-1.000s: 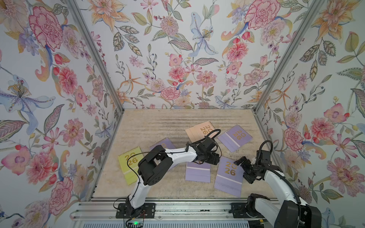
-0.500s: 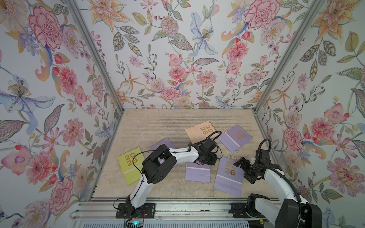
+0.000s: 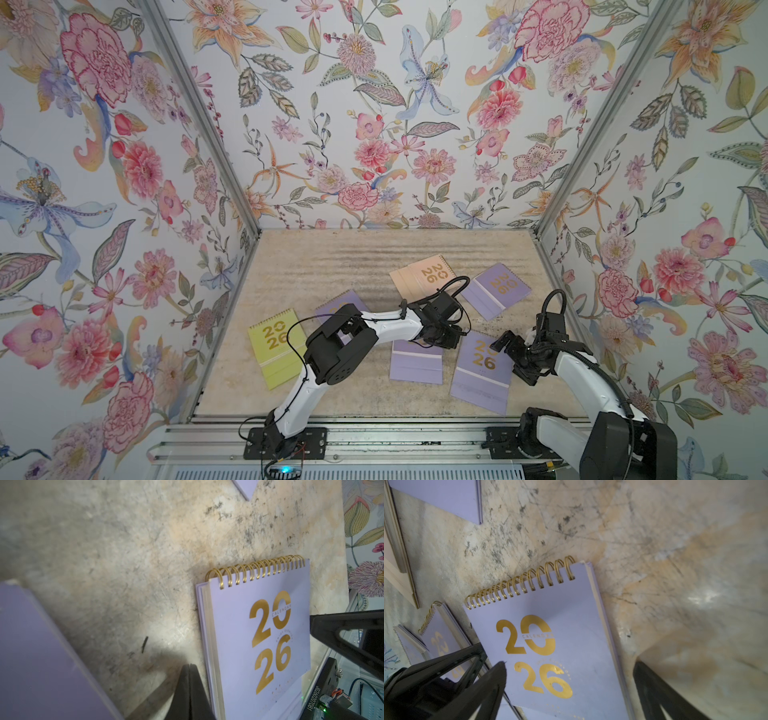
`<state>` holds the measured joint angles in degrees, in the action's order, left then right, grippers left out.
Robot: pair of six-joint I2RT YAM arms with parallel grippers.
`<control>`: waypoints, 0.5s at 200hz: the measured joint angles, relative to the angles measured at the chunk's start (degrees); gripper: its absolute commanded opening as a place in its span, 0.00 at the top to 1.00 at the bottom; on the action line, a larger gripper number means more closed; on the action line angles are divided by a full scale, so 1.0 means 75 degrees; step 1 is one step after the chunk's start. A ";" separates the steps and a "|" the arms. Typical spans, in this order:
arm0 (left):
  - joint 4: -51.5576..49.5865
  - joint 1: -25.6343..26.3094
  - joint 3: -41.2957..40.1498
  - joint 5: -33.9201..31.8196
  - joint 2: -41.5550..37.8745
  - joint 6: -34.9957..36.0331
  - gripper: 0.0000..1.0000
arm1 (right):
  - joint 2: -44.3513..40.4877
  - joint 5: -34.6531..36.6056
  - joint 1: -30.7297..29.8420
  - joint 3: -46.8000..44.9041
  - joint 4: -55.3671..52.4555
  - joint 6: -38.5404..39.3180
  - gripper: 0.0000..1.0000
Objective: Stack the calendars
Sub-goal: Pick up the calendar at the center of the board.
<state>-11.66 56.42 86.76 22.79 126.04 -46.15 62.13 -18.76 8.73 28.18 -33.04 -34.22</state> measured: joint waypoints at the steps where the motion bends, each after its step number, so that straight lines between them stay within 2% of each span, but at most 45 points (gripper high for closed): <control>1: 0.0003 0.0003 0.0003 0.0012 0.0003 -0.0003 0.99 | 0.0003 -0.0015 -0.0003 0.0000 0.0009 0.0003 0.01; 100: 0.0134 -0.0073 0.0006 0.0137 0.0055 -0.0259 1.00 | -0.0131 -0.0962 0.0047 -0.0163 0.1052 -0.0367 0.01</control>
<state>-10.66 55.88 86.80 23.81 126.45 -48.10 61.14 -25.98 9.08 26.96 -25.15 -36.97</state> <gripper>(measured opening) 0.047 0.993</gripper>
